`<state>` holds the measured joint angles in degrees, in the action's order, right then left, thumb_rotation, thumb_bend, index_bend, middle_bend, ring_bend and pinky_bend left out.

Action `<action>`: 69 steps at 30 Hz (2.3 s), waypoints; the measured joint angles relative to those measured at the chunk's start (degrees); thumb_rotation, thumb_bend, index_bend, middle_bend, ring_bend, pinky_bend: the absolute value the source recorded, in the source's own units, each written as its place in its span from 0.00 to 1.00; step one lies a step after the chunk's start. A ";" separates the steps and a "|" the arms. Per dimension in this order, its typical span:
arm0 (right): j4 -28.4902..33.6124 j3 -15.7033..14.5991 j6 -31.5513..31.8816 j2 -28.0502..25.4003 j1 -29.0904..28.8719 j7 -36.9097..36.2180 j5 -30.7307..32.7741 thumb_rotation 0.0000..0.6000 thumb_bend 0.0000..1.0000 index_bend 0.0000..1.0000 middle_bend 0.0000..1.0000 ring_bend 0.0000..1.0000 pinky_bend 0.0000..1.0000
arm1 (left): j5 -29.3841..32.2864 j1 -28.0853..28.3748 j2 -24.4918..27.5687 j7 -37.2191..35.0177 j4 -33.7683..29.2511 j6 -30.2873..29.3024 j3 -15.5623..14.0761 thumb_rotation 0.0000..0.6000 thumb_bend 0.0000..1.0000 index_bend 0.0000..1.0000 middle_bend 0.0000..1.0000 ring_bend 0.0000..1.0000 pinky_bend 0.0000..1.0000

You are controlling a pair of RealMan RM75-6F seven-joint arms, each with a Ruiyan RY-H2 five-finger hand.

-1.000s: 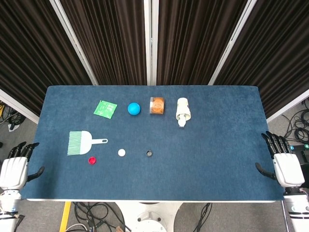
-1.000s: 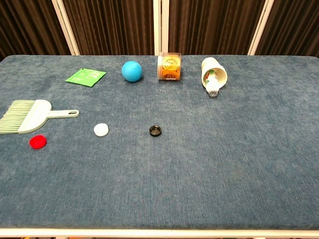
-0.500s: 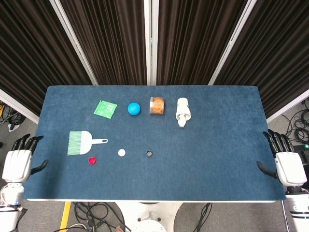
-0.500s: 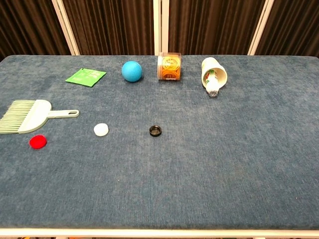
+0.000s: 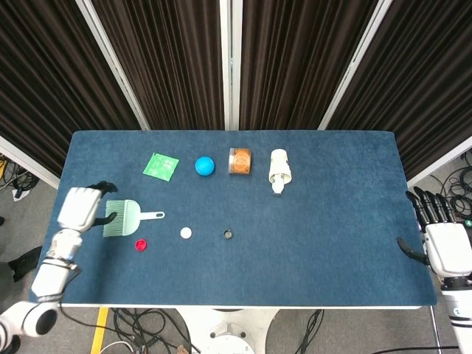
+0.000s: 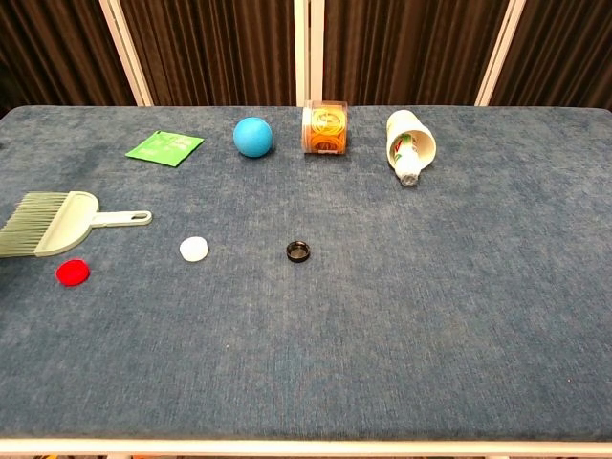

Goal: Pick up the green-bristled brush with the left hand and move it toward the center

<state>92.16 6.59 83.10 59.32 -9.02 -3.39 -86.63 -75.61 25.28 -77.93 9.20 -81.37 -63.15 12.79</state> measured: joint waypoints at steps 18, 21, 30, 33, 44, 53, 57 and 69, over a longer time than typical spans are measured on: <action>0.09 -0.57 -1.26 0.04 0.22 -0.46 1.60 1.00 0.17 0.00 0.02 0.00 0.00 | 15.21 9.44 -17.24 18.01 11.66 8.24 -0.31 1.00 0.19 0.42 0.49 0.71 0.87; -0.12 -0.65 -1.22 0.23 0.29 -0.60 1.63 1.00 0.17 0.00 0.02 0.00 0.00 | 16.76 10.44 -18.06 21.36 11.78 8.89 -0.90 1.00 0.19 0.42 0.49 0.71 0.87; -0.90 -0.85 -1.32 0.33 0.59 -1.82 2.02 1.00 0.16 0.00 0.02 0.00 0.00 | 22.17 13.12 -20.49 27.64 13.90 10.77 -1.96 1.00 0.20 0.42 0.48 0.71 0.87; -1.14 -0.86 -1.31 0.39 0.66 -2.02 2.12 1.00 0.16 0.00 0.02 0.00 0.00 | 23.58 13.55 -20.69 29.41 14.38 10.82 -2.34 1.00 0.20 0.42 0.48 0.71 0.87; -1.53 -0.85 -1.84 0.80 0.44 -2.13 2.37 1.00 0.16 0.00 0.02 0.00 0.00 | 26.04 14.18 -19.15 30.69 13.60 11.24 -3.68 1.00 0.20 0.42 0.47 0.71 0.86; -1.72 -0.89 -1.75 0.82 0.61 -2.46 2.49 1.00 0.16 0.00 0.02 0.00 0.00 | 26.64 15.12 -19.15 30.34 14.40 13.24 -4.61 1.00 0.28 0.45 0.48 0.71 0.86; -1.79 -0.87 -1.73 0.76 0.73 -2.74 2.70 1.00 0.16 0.00 0.02 0.00 0.00 | 25.36 15.16 -18.55 28.19 14.34 13.89 -5.04 1.00 0.34 0.49 0.50 0.71 0.86; -1.94 -0.75 -1.28 0.78 0.85 -3.34 2.45 1.00 0.15 0.00 0.03 0.00 0.00 | 13.97 12.59 -14.98 10.38 14.67 12.68 -6.14 1.00 0.44 0.56 0.58 0.71 0.87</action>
<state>90.22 5.84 81.82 60.09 -8.16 -6.73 -84.19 -61.64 37.87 -92.91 19.58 -66.70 -50.46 6.65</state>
